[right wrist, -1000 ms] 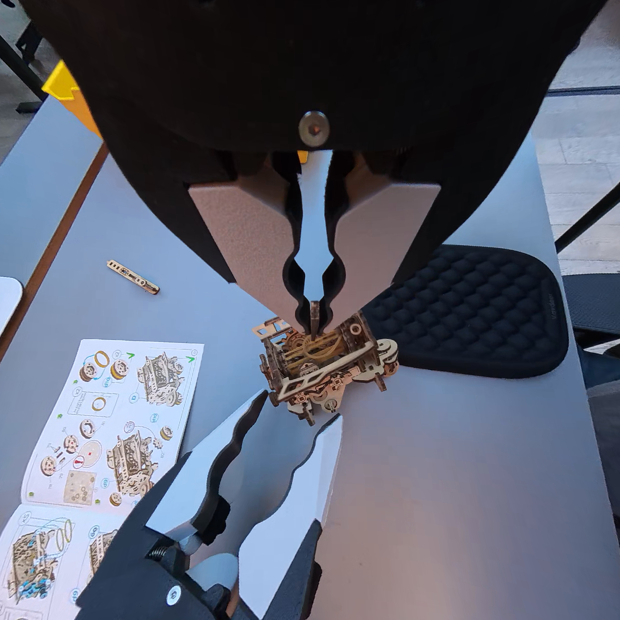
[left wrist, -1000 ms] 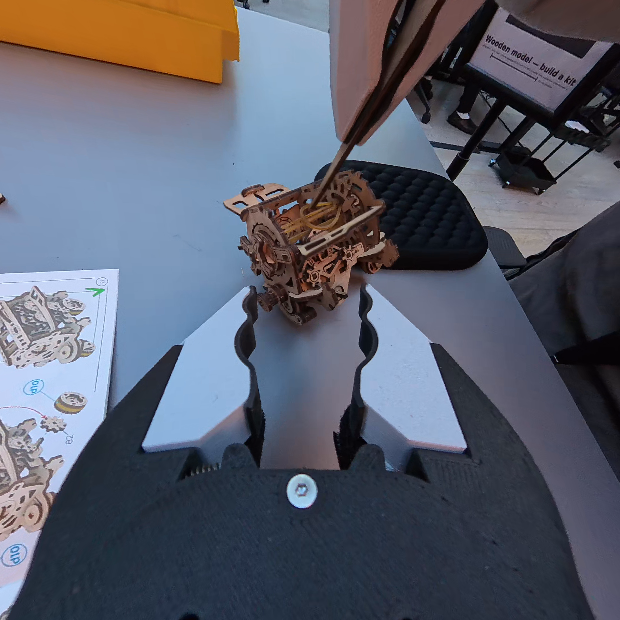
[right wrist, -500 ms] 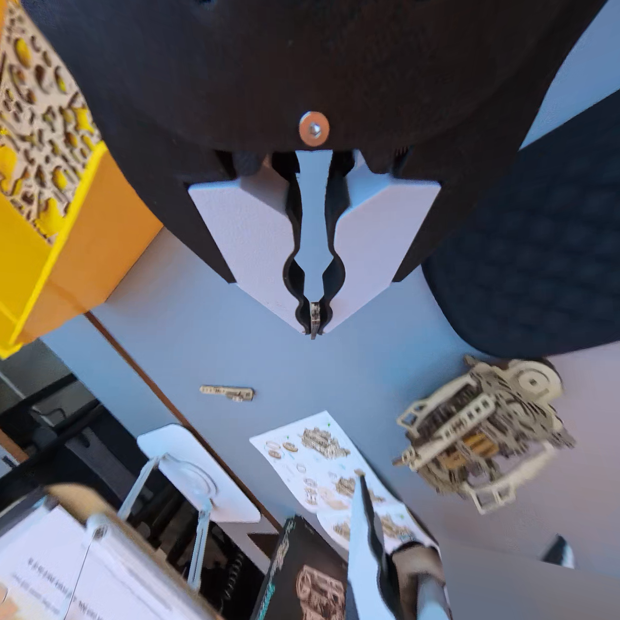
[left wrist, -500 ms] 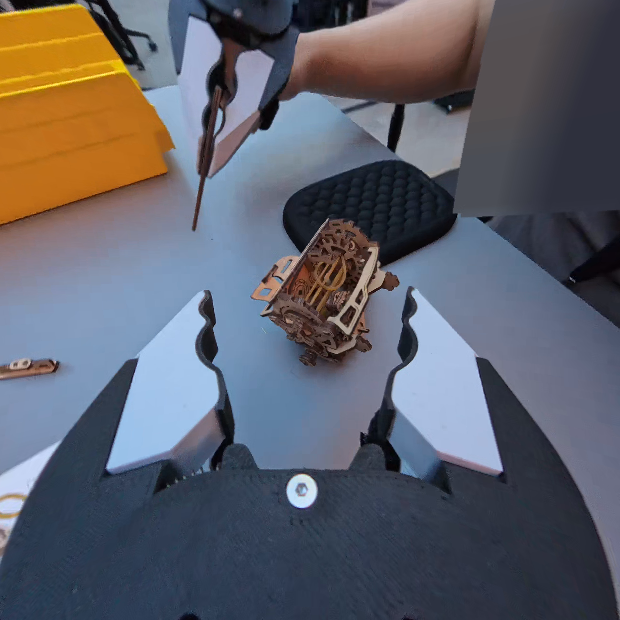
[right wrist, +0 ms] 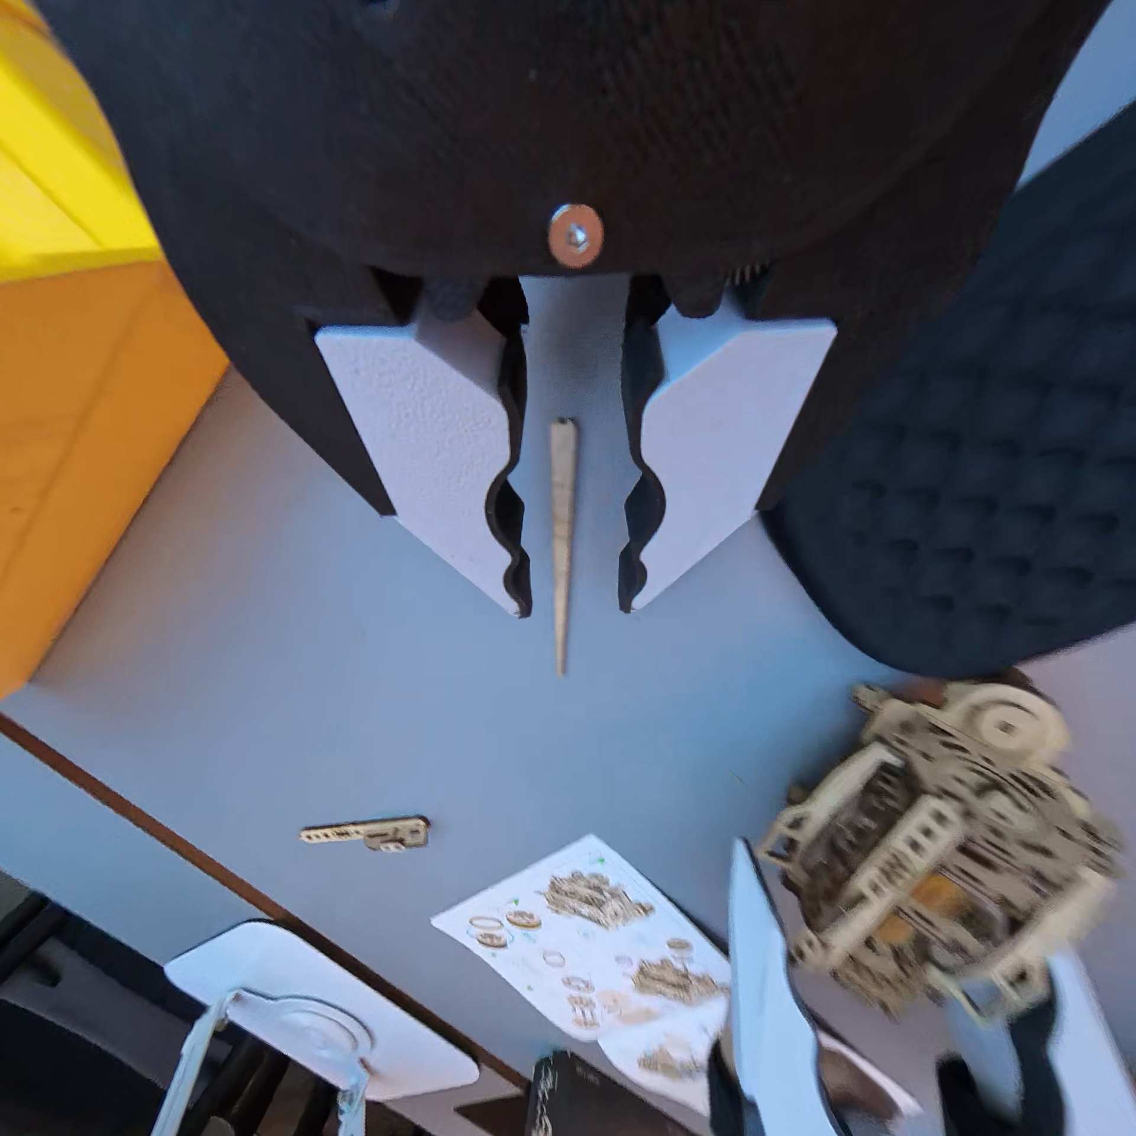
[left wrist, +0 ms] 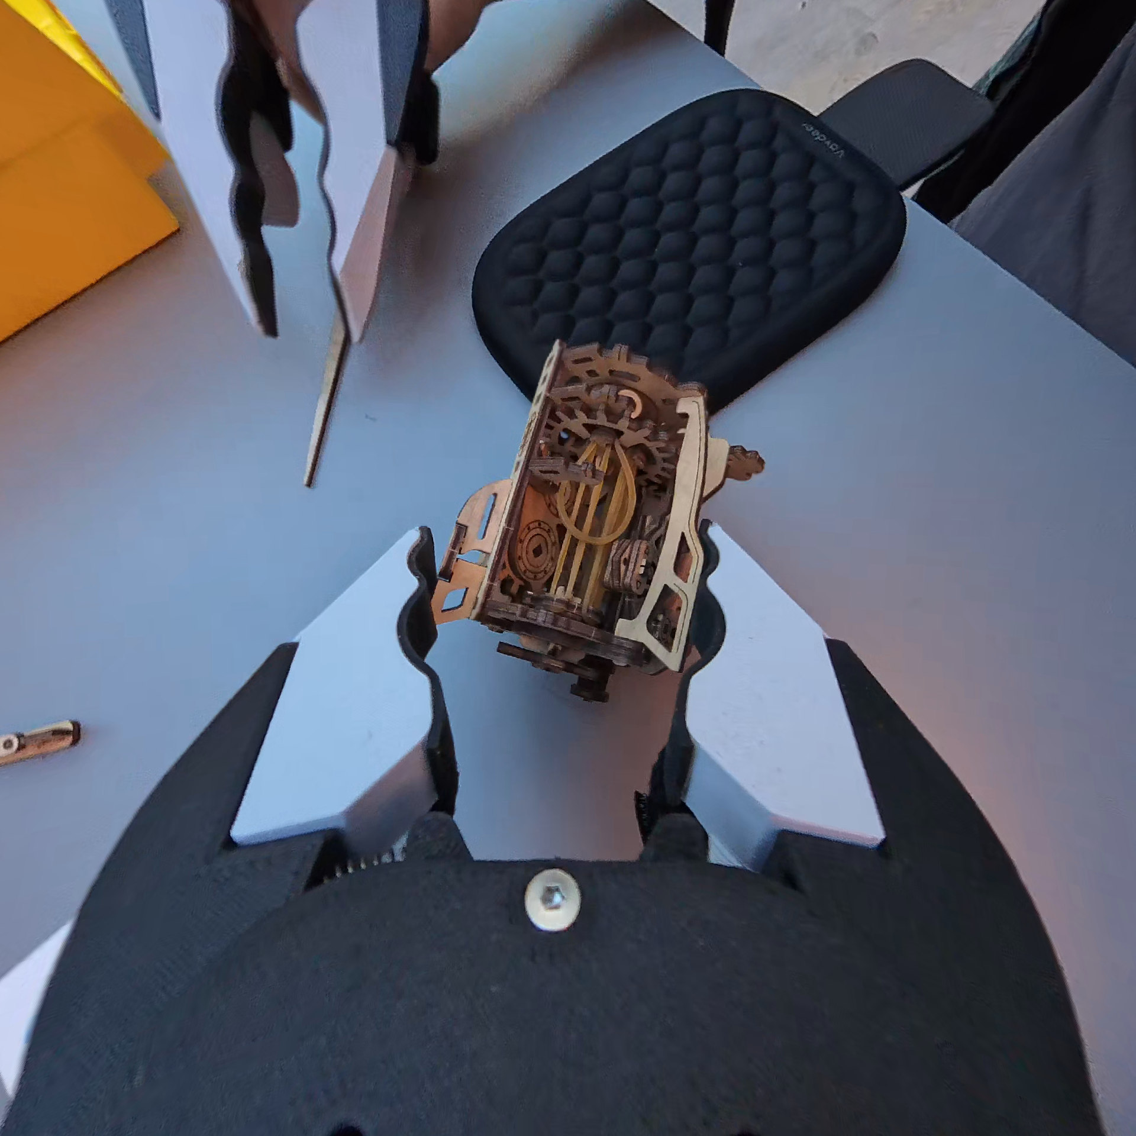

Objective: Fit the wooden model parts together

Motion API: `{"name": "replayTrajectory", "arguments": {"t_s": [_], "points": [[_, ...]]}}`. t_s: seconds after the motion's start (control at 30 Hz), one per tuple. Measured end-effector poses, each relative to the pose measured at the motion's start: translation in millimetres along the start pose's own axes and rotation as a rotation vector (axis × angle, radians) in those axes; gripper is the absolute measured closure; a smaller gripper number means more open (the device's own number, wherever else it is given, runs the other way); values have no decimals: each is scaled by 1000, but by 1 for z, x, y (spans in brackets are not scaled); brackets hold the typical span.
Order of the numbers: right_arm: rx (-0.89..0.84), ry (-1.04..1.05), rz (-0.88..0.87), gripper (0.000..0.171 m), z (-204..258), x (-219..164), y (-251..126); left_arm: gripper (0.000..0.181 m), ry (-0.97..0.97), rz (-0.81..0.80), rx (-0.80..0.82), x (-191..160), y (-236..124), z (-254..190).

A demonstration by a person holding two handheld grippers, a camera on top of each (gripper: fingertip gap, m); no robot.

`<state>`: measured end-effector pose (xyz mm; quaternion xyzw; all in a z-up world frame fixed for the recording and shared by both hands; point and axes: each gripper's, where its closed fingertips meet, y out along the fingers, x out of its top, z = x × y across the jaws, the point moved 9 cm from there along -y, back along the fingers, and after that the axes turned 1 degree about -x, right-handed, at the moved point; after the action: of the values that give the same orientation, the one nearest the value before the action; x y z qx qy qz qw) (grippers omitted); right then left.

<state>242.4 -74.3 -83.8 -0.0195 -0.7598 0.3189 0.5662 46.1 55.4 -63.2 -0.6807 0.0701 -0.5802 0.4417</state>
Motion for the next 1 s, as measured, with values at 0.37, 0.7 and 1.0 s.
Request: {"name": "replayTrajectory", "arguments": {"t_s": [0.37, 0.7, 1.0], "points": [[372, -11, -37, 137, 82, 55, 26, 102, -198, 112, 272, -12, -25, -54], [520, -74, -48, 137, 111, 81, 63, 104, -416, 162, 537, -17, -62, -111], [518, -114, 2, 134, 119, 88, 69, 94, -433, 176, 676, -15, -79, -133]]}}
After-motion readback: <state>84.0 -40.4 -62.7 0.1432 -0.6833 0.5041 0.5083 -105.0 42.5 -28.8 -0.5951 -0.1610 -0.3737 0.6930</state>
